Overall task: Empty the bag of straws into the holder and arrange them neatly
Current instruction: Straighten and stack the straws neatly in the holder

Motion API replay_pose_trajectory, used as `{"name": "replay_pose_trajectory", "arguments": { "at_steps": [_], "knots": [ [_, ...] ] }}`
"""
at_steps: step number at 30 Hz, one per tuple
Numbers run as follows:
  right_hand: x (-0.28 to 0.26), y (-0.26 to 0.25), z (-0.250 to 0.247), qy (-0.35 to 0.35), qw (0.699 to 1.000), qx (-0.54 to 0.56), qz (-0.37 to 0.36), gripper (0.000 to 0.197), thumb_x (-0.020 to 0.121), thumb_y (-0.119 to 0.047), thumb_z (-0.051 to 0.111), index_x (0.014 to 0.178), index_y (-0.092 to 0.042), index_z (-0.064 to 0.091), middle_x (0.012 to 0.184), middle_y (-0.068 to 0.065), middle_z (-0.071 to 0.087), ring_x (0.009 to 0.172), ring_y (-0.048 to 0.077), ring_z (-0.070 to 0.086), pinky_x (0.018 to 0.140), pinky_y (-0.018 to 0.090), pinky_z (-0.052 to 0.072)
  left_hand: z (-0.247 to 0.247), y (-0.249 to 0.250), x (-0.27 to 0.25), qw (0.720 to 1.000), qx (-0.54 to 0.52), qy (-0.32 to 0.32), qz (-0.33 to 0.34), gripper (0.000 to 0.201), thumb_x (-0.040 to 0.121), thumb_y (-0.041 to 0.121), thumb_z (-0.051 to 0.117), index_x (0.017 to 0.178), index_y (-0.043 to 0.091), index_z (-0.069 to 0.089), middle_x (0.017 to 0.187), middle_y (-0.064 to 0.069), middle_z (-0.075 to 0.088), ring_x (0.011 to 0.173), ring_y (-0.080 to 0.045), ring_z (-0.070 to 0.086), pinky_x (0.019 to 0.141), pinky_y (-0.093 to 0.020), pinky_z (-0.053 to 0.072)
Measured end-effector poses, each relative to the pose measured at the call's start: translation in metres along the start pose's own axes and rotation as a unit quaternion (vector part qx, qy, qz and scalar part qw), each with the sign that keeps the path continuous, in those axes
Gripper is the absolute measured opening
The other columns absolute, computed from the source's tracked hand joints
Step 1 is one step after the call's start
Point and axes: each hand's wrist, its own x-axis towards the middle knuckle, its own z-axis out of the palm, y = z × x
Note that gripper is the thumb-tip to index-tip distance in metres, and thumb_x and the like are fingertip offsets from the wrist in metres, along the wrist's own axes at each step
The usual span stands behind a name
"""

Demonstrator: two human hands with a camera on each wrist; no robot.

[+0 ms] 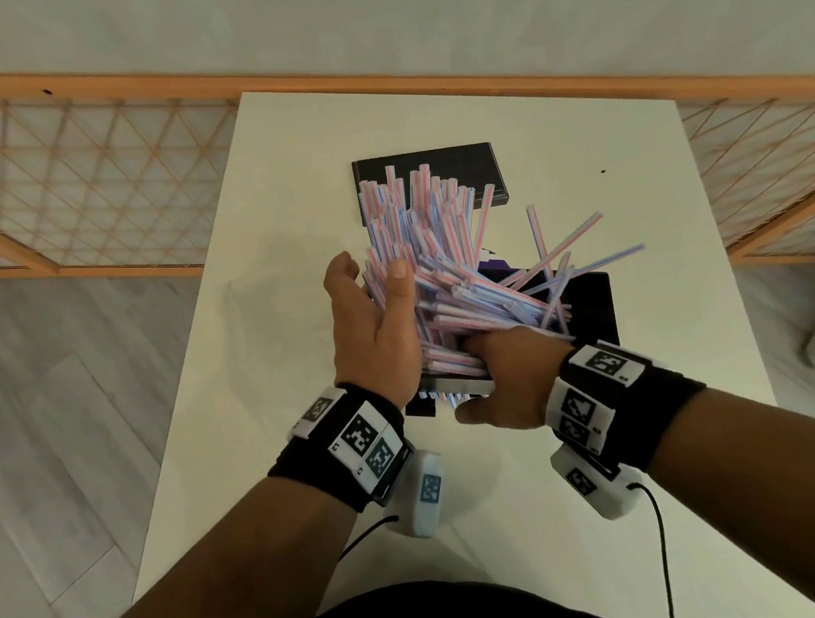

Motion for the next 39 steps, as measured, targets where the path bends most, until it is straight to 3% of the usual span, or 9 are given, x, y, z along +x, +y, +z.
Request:
{"name": "replay_pose_trajectory", "arguments": {
  "at_steps": [4, 11, 15, 17, 24, 29, 33, 37, 39],
  "knots": [
    [0.01, -0.004, -0.004, -0.033, 0.999, -0.003, 0.007, 0.049, 0.077, -0.053, 0.07, 0.114, -0.022, 0.062, 0.098, -0.002, 0.065, 0.091, 0.023, 0.061, 0.078, 0.027, 0.047, 0.002, -0.004, 0.001, 0.999, -0.009, -0.033, 0.012, 0.115, 0.076, 0.092, 0.036, 0.156, 0.014, 0.009, 0.156, -0.01, 0.039, 0.143, -0.023, 0.042, 0.117, -0.046, 0.035],
    [0.019, -0.005, -0.009, -0.043, 0.998, 0.036, -0.019, 0.05, 0.072, -0.049, 0.077, 0.109, -0.024, 0.056, 0.101, -0.006, 0.06, 0.094, 0.021, 0.057, 0.079, 0.029, 0.042, 0.0, -0.001, -0.001, 1.0, -0.011, -0.003, 0.002, 0.1, 0.082, 0.079, 0.037, 0.152, 0.011, 0.018, 0.155, -0.011, 0.039, 0.141, -0.027, 0.042, 0.116, -0.048, 0.036],
    [0.021, -0.005, -0.008, -0.033, 0.999, 0.015, -0.026, 0.065, 0.072, -0.048, 0.078, 0.125, -0.02, 0.053, 0.12, 0.002, 0.061, 0.114, 0.029, 0.055, 0.095, 0.036, 0.045, -0.001, 0.001, -0.003, 1.0, -0.025, -0.008, -0.005, 0.103, 0.078, 0.079, 0.041, 0.152, 0.011, 0.019, 0.153, -0.01, 0.039, 0.139, -0.025, 0.043, 0.115, -0.047, 0.037],
    [0.021, -0.007, -0.009, -0.012, 0.999, 0.033, -0.033, 0.076, 0.07, -0.051, 0.079, 0.134, -0.023, 0.05, 0.132, 0.002, 0.058, 0.124, 0.028, 0.051, 0.103, 0.039, 0.041, -0.003, 0.004, -0.004, 0.999, -0.036, 0.003, 0.004, 0.1, 0.078, 0.079, 0.046, 0.149, 0.011, 0.025, 0.149, -0.006, 0.043, 0.135, -0.017, 0.046, 0.113, -0.041, 0.04],
    [0.018, 0.001, -0.007, 0.024, 0.995, 0.091, -0.042, 0.065, 0.064, -0.069, 0.072, 0.116, -0.033, 0.062, 0.107, -0.005, 0.067, 0.103, 0.022, 0.061, 0.094, 0.036, 0.049, -0.013, 0.019, 0.006, 0.991, -0.083, 0.08, 0.064, 0.072, 0.09, 0.046, 0.055, 0.145, 0.006, 0.034, 0.141, -0.007, 0.046, 0.106, 0.024, 0.05, 0.088, -0.004, 0.041],
    [0.01, 0.002, -0.006, 0.058, 0.995, 0.039, -0.065, 0.07, 0.071, -0.072, 0.067, 0.121, -0.023, 0.058, 0.114, 0.004, 0.065, 0.109, 0.027, 0.057, 0.096, 0.034, 0.043, -0.006, 0.02, 0.004, 0.999, 0.041, 0.003, 0.028, 0.089, 0.089, 0.064, 0.04, 0.158, 0.012, 0.018, 0.162, -0.006, 0.028, 0.146, -0.019, 0.034, 0.119, -0.035, 0.031],
    [-0.003, 0.011, -0.003, 0.09, 0.994, 0.039, -0.054, 0.06, 0.072, -0.064, 0.069, 0.112, -0.021, 0.058, 0.1, -0.002, 0.064, 0.095, 0.021, 0.06, 0.085, 0.031, 0.048, -0.003, 0.012, -0.003, 0.997, 0.071, -0.04, 0.017, 0.094, 0.089, 0.067, 0.032, 0.16, 0.013, 0.003, 0.169, -0.006, 0.01, 0.154, -0.017, 0.015, 0.126, -0.039, 0.016],
    [-0.016, 0.018, 0.0, 0.132, 0.988, 0.05, -0.055, 0.045, 0.073, -0.049, 0.074, 0.103, -0.02, 0.058, 0.095, -0.006, 0.055, 0.085, 0.014, 0.05, 0.075, 0.025, 0.04, -0.007, 0.01, -0.001, 0.999, -0.044, 0.017, -0.016, 0.083, 0.089, 0.058, 0.042, 0.159, 0.02, 0.016, 0.158, 0.001, 0.032, 0.131, 0.0, 0.046, 0.109, -0.022, 0.037],
    [-0.016, 0.017, 0.007, 0.094, 0.993, 0.039, -0.054, 0.037, 0.072, -0.048, 0.073, 0.095, -0.023, 0.059, 0.092, -0.005, 0.056, 0.088, 0.02, 0.057, 0.074, 0.026, 0.042, -0.006, 0.01, 0.0, 0.998, -0.055, 0.029, -0.027, 0.076, 0.092, 0.054, 0.044, 0.156, 0.02, 0.023, 0.153, 0.0, 0.038, 0.13, -0.007, 0.048, 0.105, -0.023, 0.038]
  ]
}}
